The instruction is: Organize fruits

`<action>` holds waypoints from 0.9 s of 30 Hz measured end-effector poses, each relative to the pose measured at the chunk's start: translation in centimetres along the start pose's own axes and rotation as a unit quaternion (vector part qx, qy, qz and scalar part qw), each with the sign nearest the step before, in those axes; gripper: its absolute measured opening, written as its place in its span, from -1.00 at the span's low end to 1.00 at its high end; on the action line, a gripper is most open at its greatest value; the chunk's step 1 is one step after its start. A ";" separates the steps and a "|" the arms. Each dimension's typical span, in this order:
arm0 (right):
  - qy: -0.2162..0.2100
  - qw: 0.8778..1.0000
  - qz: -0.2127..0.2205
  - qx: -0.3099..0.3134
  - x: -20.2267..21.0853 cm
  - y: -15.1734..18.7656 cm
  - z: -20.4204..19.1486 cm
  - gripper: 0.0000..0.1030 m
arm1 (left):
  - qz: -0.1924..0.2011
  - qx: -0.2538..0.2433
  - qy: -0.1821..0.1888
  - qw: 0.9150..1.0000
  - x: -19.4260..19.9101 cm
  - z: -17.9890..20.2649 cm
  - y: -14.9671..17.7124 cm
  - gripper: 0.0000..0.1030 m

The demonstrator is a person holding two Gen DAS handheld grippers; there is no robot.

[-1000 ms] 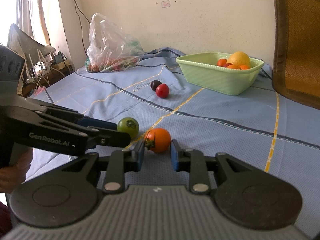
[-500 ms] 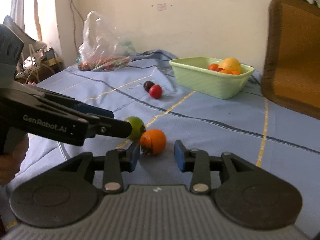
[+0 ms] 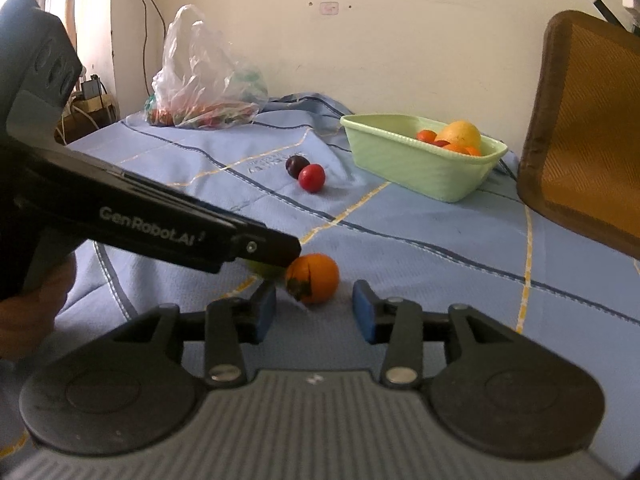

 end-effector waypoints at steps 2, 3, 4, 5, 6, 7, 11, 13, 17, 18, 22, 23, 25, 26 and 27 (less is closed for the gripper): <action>-0.002 1.000 0.001 0.002 0.1 0.1 -0.1 -0.39 | 0.000 -0.001 0.000 1.000 0.4 0.2 0.3 -0.38; 0.001 1.000 0.002 0.002 0.2 0.1 -0.2 -0.39 | -0.001 -0.001 0.002 1.000 0.6 0.2 0.4 -0.38; 0.003 1.000 0.003 -0.001 0.4 0.2 -0.1 -0.39 | -0.001 0.000 0.005 1.000 0.9 0.3 0.6 -0.38; 0.004 1.000 0.003 -0.005 0.6 0.3 0.0 -0.39 | -0.001 0.000 0.007 1.000 1.3 0.3 0.8 -0.39; 0.005 1.000 0.002 -0.009 0.9 0.5 0.1 -0.40 | -0.001 0.000 0.007 1.000 1.6 0.4 0.9 -0.39; 0.007 1.000 0.002 -0.011 1.3 0.7 0.1 -0.40 | -0.001 0.000 0.009 1.000 2.0 0.4 1.2 -0.39; 0.004 1.000 0.003 -0.021 2.7 1.7 0.4 -0.39 | 0.003 -0.001 0.014 1.000 3.0 0.4 2.1 -0.39; 0.001 1.000 0.003 -0.028 2.9 1.8 0.5 -0.38 | 0.002 -0.003 0.013 1.000 3.0 0.4 2.4 -0.32; 0.001 1.000 0.001 -0.028 2.7 1.8 0.3 -0.34 | 0.005 -0.012 0.007 1.000 2.7 0.6 2.5 -0.30; 0.002 1.000 0.001 -0.026 2.7 1.8 0.2 -0.33 | 0.006 -0.017 0.004 1.000 2.8 0.7 2.5 -0.23; 0.009 1.000 0.001 -0.026 2.6 1.9 0.2 0.12 | 0.016 -0.036 -0.005 0.999 3.0 1.1 2.5 -0.05; 0.008 1.000 0.000 -0.027 2.7 2.0 0.2 0.17 | 0.017 -0.041 -0.005 0.999 3.0 1.1 2.4 -0.05; 0.008 1.000 0.000 -0.026 2.7 2.0 0.2 0.17 | 0.018 -0.050 -0.009 0.999 2.9 1.3 2.3 -0.05; 0.008 1.000 0.000 -0.026 2.7 2.0 0.2 0.18 | 0.017 -0.052 -0.009 0.998 2.8 1.3 2.2 -0.05; 0.006 1.000 -0.001 -0.028 2.7 2.0 0.2 0.21 | 0.016 -0.054 -0.009 0.998 2.7 1.4 2.1 -0.05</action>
Point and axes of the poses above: each gripper's, at about its wrist camera, not at the fingertips, and x roughly against the way its jaws point, z to its right, y to its underside, the point moved 2 cm from there along -x, roughly the way its jaws point, and after that the axes turned 15 degrees about -x, right-handed, at the moved point
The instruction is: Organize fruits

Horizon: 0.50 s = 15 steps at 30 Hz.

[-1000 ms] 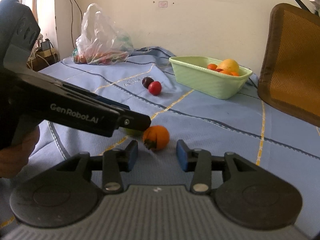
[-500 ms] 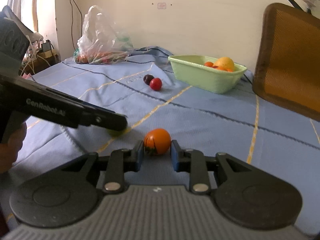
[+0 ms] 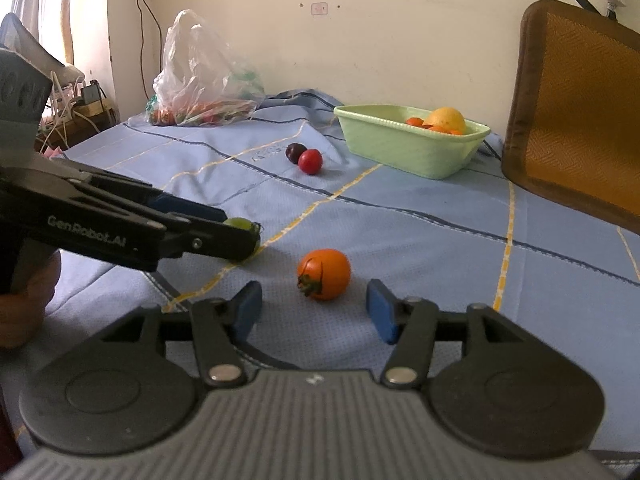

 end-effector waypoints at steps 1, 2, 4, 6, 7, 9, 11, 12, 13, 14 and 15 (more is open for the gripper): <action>-0.001 1.000 -0.001 -0.001 0.0 0.0 0.0 0.34 | 0.000 -0.002 -0.001 1.000 -0.1 0.0 -0.1 -0.05; 0.001 1.000 -0.002 -0.001 -0.1 0.0 0.0 0.49 | 0.000 -0.005 -0.005 1.000 -0.3 0.1 -0.2 -0.05; 0.007 1.000 -0.001 -0.002 -0.1 0.0 0.0 0.51 | 0.003 -0.014 -0.017 1.000 -0.4 0.2 -0.2 -0.05; 0.018 1.000 0.011 -0.002 -0.2 -0.2 0.2 0.51 | 0.005 -0.020 -0.021 1.000 -0.4 0.2 -0.1 -0.07; 0.023 1.000 0.013 -0.001 -0.3 -0.3 0.2 0.51 | 0.005 -0.022 -0.023 0.999 -0.4 0.2 0.0 -0.07; 0.020 1.000 0.011 -0.003 -0.5 -0.4 0.3 0.47 | 0.004 -0.024 -0.022 0.999 -0.4 0.2 0.1 -0.09; 0.017 1.000 0.012 0.000 -0.7 -0.5 0.1 0.39 | 0.004 -0.025 -0.021 0.999 -0.5 0.3 0.1 -0.13; 0.015 1.000 0.011 0.003 -0.8 -0.5 -0.1 0.35 | 0.004 -0.025 -0.020 0.999 -0.5 0.3 0.1 -0.15; 0.014 1.000 0.011 0.006 -0.8 -0.5 -0.2 0.28 | 0.002 -0.025 -0.018 1.000 -0.5 0.4 0.1 -0.16; 0.012 1.000 0.012 0.008 -0.8 -0.5 -0.2 0.24 | 0.002 -0.027 -0.017 1.000 -0.6 0.4 0.2 -0.19; 0.011 1.000 0.012 0.009 -0.8 -0.5 -0.3 0.23 | 0.002 -0.027 -0.016 0.999 -0.6 0.5 0.2 -0.22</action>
Point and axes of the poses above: each gripper's, at about its wrist camera, not at the fingertips, and x roughly against the way its jaws point, z to its right, y to its underside, the point moved 2 cm from there along -x, roughly the way its jaws point, and after that the axes turned 15 degrees about -x, right-handed, at the moved point
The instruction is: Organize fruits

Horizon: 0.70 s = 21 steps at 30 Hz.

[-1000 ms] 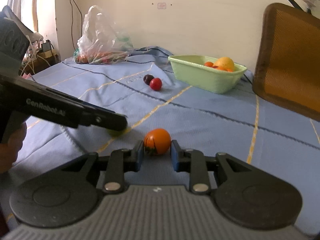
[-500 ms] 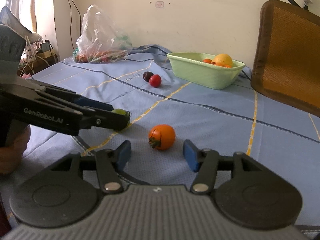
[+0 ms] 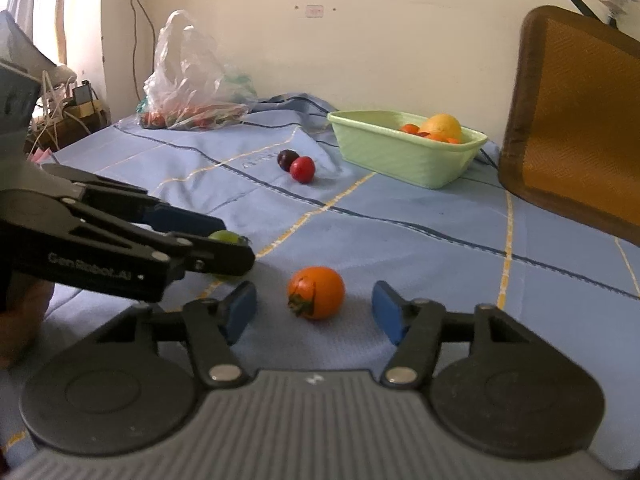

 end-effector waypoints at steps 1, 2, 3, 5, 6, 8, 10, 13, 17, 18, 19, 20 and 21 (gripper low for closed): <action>-0.001 1.000 0.000 0.000 0.0 0.0 0.0 0.20 | 0.001 -0.001 0.001 1.000 0.0 0.0 0.0 -0.24; -0.003 1.000 -0.001 0.000 0.0 0.0 0.0 0.14 | 0.001 0.000 0.002 1.000 0.0 0.1 0.0 -0.26; -0.007 1.000 -0.001 -0.001 0.0 0.0 0.0 0.12 | 0.001 0.001 0.003 1.000 0.0 0.0 0.0 -0.28; -0.010 1.000 -0.002 -0.003 0.0 0.0 -0.1 0.02 | 0.003 0.003 0.007 1.000 0.1 0.0 0.1 -0.33; -0.011 1.000 -0.002 -0.003 -0.1 0.0 -0.2 0.01 | 0.004 0.003 0.009 1.000 0.1 0.0 0.1 -0.38; -0.011 1.000 -0.002 -0.004 0.0 0.0 -0.3 -0.02 | 0.005 0.001 0.012 1.000 0.2 0.1 0.1 -0.40; -0.012 1.000 -0.002 -0.005 0.0 0.0 -0.2 -0.02 | 0.004 0.003 0.014 1.000 0.2 0.0 0.1 -0.40; -0.013 1.000 -0.003 -0.010 -0.1 0.0 -0.1 -0.02 | 0.004 0.005 0.018 1.000 0.1 -0.1 0.1 -0.40; -0.013 1.000 -0.003 -0.011 0.0 0.0 -0.2 -0.02 | 0.003 0.005 0.018 1.000 0.1 -0.1 0.1 -0.40; -0.014 1.000 -0.003 -0.011 0.0 0.0 -0.2 -0.02 | 0.004 0.005 0.018 1.000 0.1 -0.2 0.1 -0.40; -0.014 1.000 -0.004 -0.012 0.0 0.0 -0.2 -0.02 | 0.003 0.005 0.019 1.000 0.1 -0.2 0.1 -0.40; -0.015 1.000 -0.004 -0.012 0.0 0.0 -0.1 -0.02 | 0.003 0.006 0.019 1.000 0.1 -0.2 0.1 -0.40; -0.015 1.000 -0.004 -0.013 0.0 0.0 -0.1 -0.02 | 0.002 0.007 0.020 1.000 0.0 -0.2 0.1 -0.40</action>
Point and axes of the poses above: each gripper's, at about its wrist camera, not at the fingertips, and x roughly against the way its jaws point, z to its right, y to its underside, the point moved 2 cm from there along -x, roughly the way its jaws point, and after that the axes turned 15 degrees about -x, right-handed, at the moved point
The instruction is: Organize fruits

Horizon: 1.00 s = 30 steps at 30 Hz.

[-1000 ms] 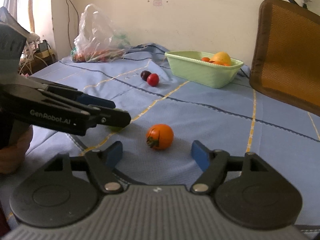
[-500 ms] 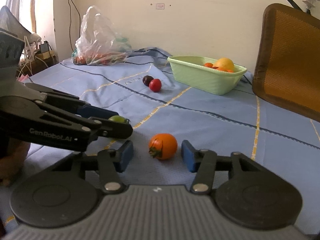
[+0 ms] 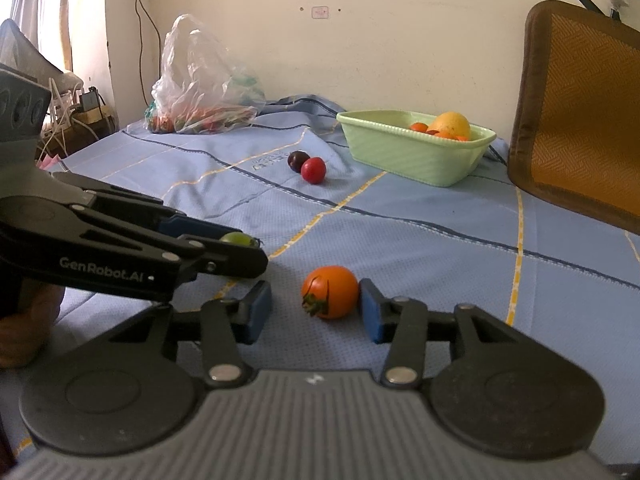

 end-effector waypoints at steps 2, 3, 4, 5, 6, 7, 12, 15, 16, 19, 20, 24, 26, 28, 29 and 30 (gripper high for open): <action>-0.001 1.000 0.000 0.000 0.0 0.0 0.1 -0.02 | -0.001 0.001 0.000 1.000 -0.1 0.0 0.0 -0.40; -0.001 1.000 0.000 0.000 0.0 0.0 0.1 -0.02 | -0.002 0.001 0.000 1.000 -0.1 0.0 0.0 -0.40; -0.001 1.000 0.000 0.000 0.0 0.0 0.1 -0.02 | -0.002 0.002 0.001 1.000 -0.1 0.0 0.0 -0.40; 0.000 1.000 0.000 0.000 0.0 0.0 0.1 -0.02 | -0.002 0.002 0.001 1.000 -0.1 0.0 0.0 -0.40; 0.000 1.000 0.000 0.000 0.0 0.0 0.1 -0.02 | -0.003 0.002 0.001 1.000 -0.1 0.0 0.0 -0.40; 0.000 1.000 0.000 0.000 0.0 0.0 0.1 -0.02 | -0.003 0.003 0.001 1.000 -0.1 0.0 0.0 -0.40; -0.001 1.000 0.000 0.000 0.0 0.0 0.0 -0.02 | -0.003 0.003 0.001 1.000 -0.1 0.0 0.0 -0.40; -0.001 1.000 0.000 0.000 0.0 0.0 0.0 -0.02 | -0.003 0.003 0.001 1.000 -0.1 0.0 0.0 -0.40; -0.001 1.000 0.000 0.000 0.0 0.0 0.0 -0.02 | -0.003 0.003 0.001 1.000 -0.1 0.0 0.0 -0.40; -0.001 1.000 -0.001 0.000 0.0 -0.1 0.0 -0.02 | -0.003 0.003 0.001 1.000 -0.1 0.0 0.0 -0.39; -0.001 1.000 -0.001 0.000 0.0 -0.1 0.0 -0.02 | -0.003 0.003 0.001 1.000 -0.1 0.0 -0.1 -0.39; -0.001 1.000 -0.001 0.001 0.0 -0.1 0.0 -0.03 | -0.003 0.002 0.001 1.000 -0.1 0.0 -0.1 -0.40; -0.001 1.000 0.000 0.001 0.0 -0.1 0.0 -0.05 | -0.003 0.002 0.001 1.000 -0.2 0.0 -0.1 -0.40; 0.000 1.000 0.001 0.001 0.1 -0.1 0.0 -0.09 | -0.003 0.002 0.001 1.000 -0.1 0.0 -0.1 -0.40; -0.001 1.000 0.002 0.001 0.1 -0.1 0.1 -0.13 | -0.003 0.002 0.001 1.000 -0.1 0.0 -0.1 -0.40; -0.001 1.000 0.002 0.000 0.1 -0.1 0.1 -0.15 | -0.003 0.003 0.001 1.000 -0.1 0.0 -0.1 -0.41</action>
Point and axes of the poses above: each gripper's, at about its wrist camera, not at the fingertips, and x roughly against the way its jaws point, z to its right, y to its underside, the point moved 2 cm from there along -x, roughly the way its jaws point, and after that the axes turned 15 degrees about -x, right-handed, at the moved point
